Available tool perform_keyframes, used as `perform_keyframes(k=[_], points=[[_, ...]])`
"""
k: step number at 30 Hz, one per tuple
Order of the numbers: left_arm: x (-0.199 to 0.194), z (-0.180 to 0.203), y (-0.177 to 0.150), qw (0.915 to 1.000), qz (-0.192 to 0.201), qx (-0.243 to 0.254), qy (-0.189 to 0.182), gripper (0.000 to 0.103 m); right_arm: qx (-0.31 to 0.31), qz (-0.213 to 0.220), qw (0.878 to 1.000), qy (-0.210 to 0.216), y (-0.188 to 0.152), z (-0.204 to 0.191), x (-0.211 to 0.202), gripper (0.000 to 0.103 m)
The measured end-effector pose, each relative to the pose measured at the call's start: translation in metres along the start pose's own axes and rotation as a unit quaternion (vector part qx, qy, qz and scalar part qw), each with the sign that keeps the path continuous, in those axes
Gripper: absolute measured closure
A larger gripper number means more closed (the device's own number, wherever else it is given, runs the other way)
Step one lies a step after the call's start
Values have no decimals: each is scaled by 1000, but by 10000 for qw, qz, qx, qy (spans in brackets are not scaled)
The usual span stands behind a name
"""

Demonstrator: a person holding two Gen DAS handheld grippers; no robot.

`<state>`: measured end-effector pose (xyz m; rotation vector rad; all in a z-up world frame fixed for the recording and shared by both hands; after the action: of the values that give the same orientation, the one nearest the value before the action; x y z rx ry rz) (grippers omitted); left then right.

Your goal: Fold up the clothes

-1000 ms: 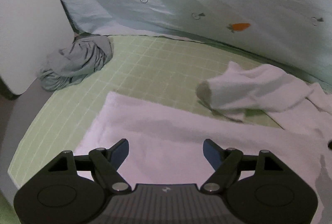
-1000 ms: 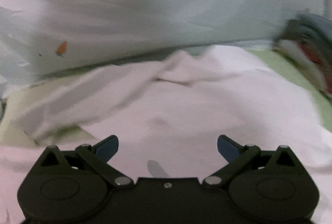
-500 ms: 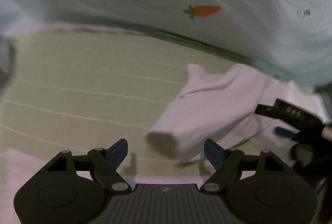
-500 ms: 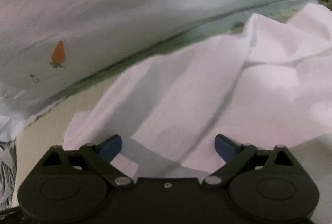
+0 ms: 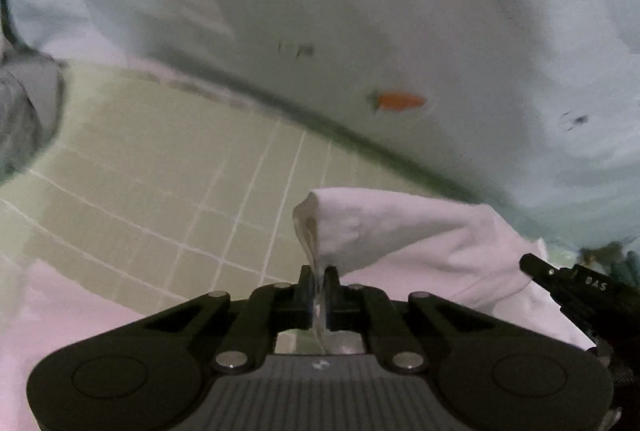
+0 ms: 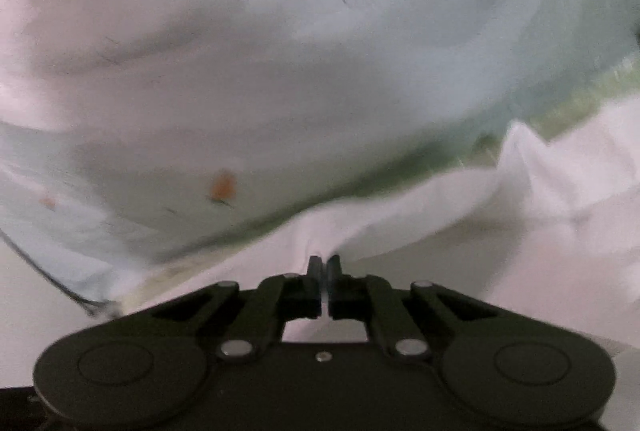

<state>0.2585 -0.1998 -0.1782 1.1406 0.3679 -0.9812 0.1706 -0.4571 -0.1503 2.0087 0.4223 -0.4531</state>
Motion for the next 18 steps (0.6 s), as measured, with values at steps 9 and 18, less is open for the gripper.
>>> perform_keyframes(k=[9, 18], points=[[-134, 7, 39, 9952, 965, -130, 52, 98, -602, 632, 9908, 1034, 45, -78, -74, 101], [-54, -54, 120, 9845, 1350, -255, 1088, 79, -1255, -104, 9898, 662, 76, -118, 86, 74]])
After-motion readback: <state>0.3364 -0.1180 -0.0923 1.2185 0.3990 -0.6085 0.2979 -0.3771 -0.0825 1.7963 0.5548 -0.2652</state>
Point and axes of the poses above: each gripper's, at about its wrist camera, not at the fingertips, and x roughly the way its jaws point, z to its right, y to its top, the point moved 9 cm from there along x, roughly the way its jaws point, and after that the axes turned 6 degrees about -x, right-handed, at the moved point
